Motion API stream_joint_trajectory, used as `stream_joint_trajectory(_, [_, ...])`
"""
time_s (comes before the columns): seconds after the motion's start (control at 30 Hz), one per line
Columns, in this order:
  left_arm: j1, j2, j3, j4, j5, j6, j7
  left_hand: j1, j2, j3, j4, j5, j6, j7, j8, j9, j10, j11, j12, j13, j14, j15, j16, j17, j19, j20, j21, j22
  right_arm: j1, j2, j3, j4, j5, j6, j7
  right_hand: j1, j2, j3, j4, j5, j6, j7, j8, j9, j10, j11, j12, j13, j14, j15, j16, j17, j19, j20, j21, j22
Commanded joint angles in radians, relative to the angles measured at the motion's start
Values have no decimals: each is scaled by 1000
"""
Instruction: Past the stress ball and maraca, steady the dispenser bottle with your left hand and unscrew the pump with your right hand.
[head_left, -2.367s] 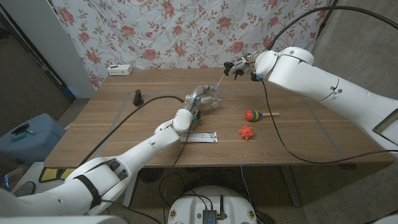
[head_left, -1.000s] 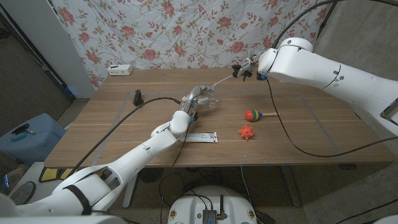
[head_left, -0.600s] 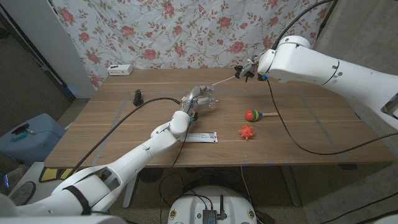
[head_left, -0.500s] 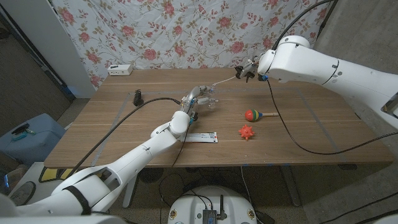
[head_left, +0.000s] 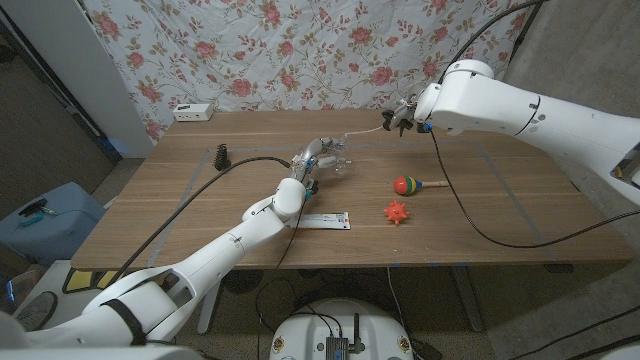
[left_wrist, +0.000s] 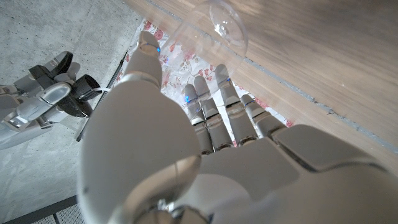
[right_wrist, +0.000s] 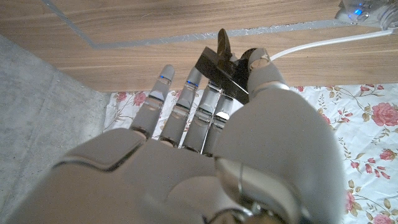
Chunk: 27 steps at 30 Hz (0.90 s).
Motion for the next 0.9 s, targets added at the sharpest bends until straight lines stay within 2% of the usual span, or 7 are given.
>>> stream_joint_trajectory(0.03, [9,0,-5,2,-2,-13,13,-123,136,80,74,7,116,-19,7,4,73,-64,5,94,65,-141,6,4,5,-57,1,1,12,14,-34,36,-47,0,52,19,17,3,2,6,32,-36,7,3,2,-7,3,3,7,-66,-6,1,-12,-4,-5,0])
stream_joint_trajectory(0.5, [27,-10,-16,17,-15,-37,37,-124,134,81,73,7,116,-18,6,4,74,-65,4,93,61,-145,1,-1,5,-56,0,1,21,26,-55,65,-54,0,64,17,16,2,4,6,34,-44,9,3,1,-13,3,5,2,-72,-11,-1,-24,-8,-8,0])
stream_joint_trajectory(0.9, [51,-10,-27,25,-23,-56,61,-128,120,89,71,7,121,-23,5,2,75,-72,-13,74,53,-145,-20,-36,5,-45,1,1,6,37,-46,84,-41,0,44,18,16,2,4,6,35,-50,11,2,3,-15,2,5,-1,-74,-14,-1,-29,-11,-8,0])
